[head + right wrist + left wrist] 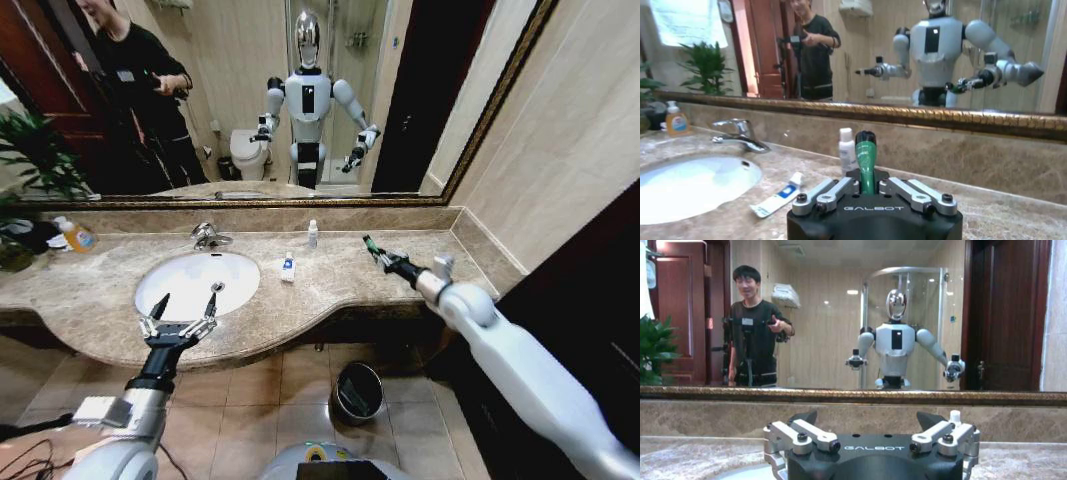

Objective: Pick up the trash from the sink and place it in the trash bin.

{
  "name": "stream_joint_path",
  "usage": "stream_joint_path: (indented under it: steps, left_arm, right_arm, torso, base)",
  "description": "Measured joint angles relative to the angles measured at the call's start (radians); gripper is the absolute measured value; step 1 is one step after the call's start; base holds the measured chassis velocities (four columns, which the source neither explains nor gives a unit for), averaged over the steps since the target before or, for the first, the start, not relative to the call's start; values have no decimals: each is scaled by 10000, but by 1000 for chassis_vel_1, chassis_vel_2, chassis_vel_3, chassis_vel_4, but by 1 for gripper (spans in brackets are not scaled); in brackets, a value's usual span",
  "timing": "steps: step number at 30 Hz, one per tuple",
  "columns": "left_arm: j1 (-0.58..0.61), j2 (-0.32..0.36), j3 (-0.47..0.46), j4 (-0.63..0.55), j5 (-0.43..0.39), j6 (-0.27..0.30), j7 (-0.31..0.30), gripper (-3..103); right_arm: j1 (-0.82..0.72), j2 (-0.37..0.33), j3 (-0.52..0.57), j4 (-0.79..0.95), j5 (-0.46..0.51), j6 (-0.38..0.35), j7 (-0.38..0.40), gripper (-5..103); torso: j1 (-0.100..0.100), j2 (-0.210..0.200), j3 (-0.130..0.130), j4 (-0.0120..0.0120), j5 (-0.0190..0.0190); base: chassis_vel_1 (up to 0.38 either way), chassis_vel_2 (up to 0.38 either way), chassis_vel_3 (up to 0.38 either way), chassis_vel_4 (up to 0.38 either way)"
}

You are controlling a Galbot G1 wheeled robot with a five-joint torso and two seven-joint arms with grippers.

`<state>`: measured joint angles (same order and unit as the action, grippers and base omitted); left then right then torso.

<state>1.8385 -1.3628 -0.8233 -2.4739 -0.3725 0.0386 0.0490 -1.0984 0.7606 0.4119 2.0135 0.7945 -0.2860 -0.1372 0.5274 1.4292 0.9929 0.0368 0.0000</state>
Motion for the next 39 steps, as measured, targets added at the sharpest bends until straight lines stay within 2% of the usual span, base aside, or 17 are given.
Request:
stream_joint_path:
  steps: [6,9,10,12,14,15,16,18,19,22,25,28,33,36,37,38,39]
  left_arm:
    - [0,-1,0,0,0,0,-2,100]
    - [0,0,0,0,0,0,-2,100]
    - [0,0,0,0,0,0,-2,100]
    - [0,0,0,0,0,0,-2,100]
    - [0,-1,-1,0,0,0,-2,100]
    - [0,-1,-1,0,0,0,-2,100]
    - [0,0,0,0,0,0,-2,100]
    - [0,0,0,0,0,-1,-1,100]
    - [0,0,0,0,0,-1,-1,100]
    - [0,0,0,0,0,0,-2,100]
    - [0,-1,-1,0,0,0,-2,100]
    - [0,-1,0,0,0,0,-1,100]
    - [0,-1,0,0,0,0,-2,100]
    - [0,-1,0,0,0,0,-2,100]
    - [0,-1,0,0,0,0,-2,100]
    - [0,-1,0,0,0,-1,-2,100]
    - [0,-1,0,0,0,0,-2,100]
  right_arm:
    - [-1773,184,860,1087,-286,198,-81,10]
    - [-2805,391,1492,1233,-492,567,-755,10]
    - [-2805,391,1492,1233,-492,567,-755,10]
    - [-2949,455,1574,1025,-525,805,-1394,10]
    - [-3272,548,1698,629,-526,1334,-2402,10]
    - [-3272,548,1698,629,-526,1334,-2402,10]
    - [-3408,615,1746,362,-529,1689,-3005,10]
    - [-3560,1053,1825,-478,-605,2823,-4757,10]
    - [-3560,1053,1825,-478,-605,2823,-4757,10]
    - [-4049,1650,2037,-1042,-727,3602,-5697,10]
    - [-4516,2040,2242,-1227,-882,3865,-5804,10]
    - [-5019,2592,2377,-1580,-1672,4438,-5974,10]
    - [-5457,3200,2290,-1903,-2619,4862,-5979,10]
    - [-5380,3683,2102,-2491,-3560,5084,-5798,10]
    - [-5380,3683,2102,-2491,-3560,5084,-5798,10]
    - [-5323,3811,2048,-2680,-3837,5121,-5667,10]
    - [-5235,4034,1909,-3038,-4323,5250,-5207,10]
  torso:
    - [1,0,1,2,0]
    - [0,0,0,-4,-1]
    - [0,0,0,-4,-1]
    - [0,0,0,-1,-1]
    - [2,0,1,3,0]
    - [2,0,1,3,0]
    - [2,0,1,1,-3]
    - [2,0,2,1,2]
    - [2,0,2,1,2]
    - [2,-1,2,0,2]
    - [2,-1,1,-1,-1]
    - [1,-1,1,0,-1]
    - [2,-1,1,-2,-1]
    - [1,0,1,0,-1]
    - [1,0,1,0,-1]
    - [1,-1,1,0,-1]
    - [2,-1,2,0,-1]
  base:
    - [0,0,0,0]
    - [0,0,0,0]
    - [0,0,0,0]
    - [0,0,0,0]
    - [0,0,0,0]
    - [0,0,0,0]
    - [0,0,0,0]
    - [0,0,0,0]
    - [0,0,0,0]
    - [0,0,0,0]
    - [0,0,0,0]
    - [0,0,0,0]
    - [0,0,0,0]
    - [0,0,0,0]
    - [0,0,0,0]
    - [0,0,0,0]
    - [0,0,0,0]
